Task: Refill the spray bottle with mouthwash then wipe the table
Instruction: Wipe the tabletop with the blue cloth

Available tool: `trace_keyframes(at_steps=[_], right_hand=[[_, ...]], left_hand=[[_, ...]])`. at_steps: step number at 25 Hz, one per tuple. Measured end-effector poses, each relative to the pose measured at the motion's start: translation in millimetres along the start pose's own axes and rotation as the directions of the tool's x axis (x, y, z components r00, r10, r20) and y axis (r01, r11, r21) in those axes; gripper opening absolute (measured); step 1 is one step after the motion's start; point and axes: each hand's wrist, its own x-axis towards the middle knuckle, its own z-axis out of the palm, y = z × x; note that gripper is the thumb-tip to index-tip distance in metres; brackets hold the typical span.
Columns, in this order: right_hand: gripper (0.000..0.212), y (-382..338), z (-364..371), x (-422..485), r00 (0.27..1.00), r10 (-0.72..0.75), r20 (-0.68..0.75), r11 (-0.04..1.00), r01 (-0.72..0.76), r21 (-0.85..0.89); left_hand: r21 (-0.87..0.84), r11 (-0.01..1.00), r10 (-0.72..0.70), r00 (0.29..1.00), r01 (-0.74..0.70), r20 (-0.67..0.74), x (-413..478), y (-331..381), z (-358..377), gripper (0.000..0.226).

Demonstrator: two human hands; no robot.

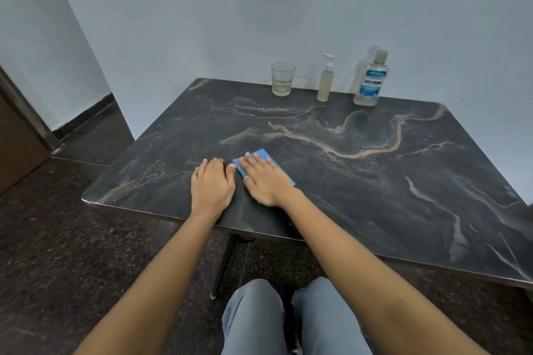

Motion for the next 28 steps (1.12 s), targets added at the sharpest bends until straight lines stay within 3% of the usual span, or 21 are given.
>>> trace_keyframes(at_steps=[5,9,13,18,23,28], right_hand=[[0.053,-0.2,2.7,-76.2,0.996,-0.087,0.002,0.996,0.087,0.003],[0.052,52.7,-6.9,-122.6,0.996,-0.08,-0.029,0.996,0.078,-0.053],[0.051,137.6,-23.8,-134.2,0.988,0.13,-0.078,0.991,-0.131,-0.018],[0.054,204.8,-38.1,-88.6,0.895,0.433,-0.108,0.901,-0.431,0.041],[0.056,192.8,-41.6,-0.1,0.875,0.472,-0.109,0.882,-0.469,0.047],[0.056,111.0,-34.1,65.7,0.946,0.315,-0.079,0.948,-0.317,-0.015]], left_hand=[[-0.036,0.998,-0.052,0.999,0.052,-0.011,-6.2,1.6,-8.5,0.042],[-0.051,0.997,-0.062,0.998,0.063,0.019,-5.0,-8.9,-14.9,0.043],[0.066,0.998,-0.004,0.994,-0.003,0.107,6.6,-36.7,-25.7,0.05],[0.048,0.999,0.017,0.997,-0.021,0.078,14.7,-54.0,-22.2,0.05],[0.031,0.998,0.044,0.999,-0.045,0.024,21.3,-61.1,-10.7,0.043],[0.005,0.999,0.043,0.999,-0.043,0.005,20.4,-60.5,-9.1,0.04]])
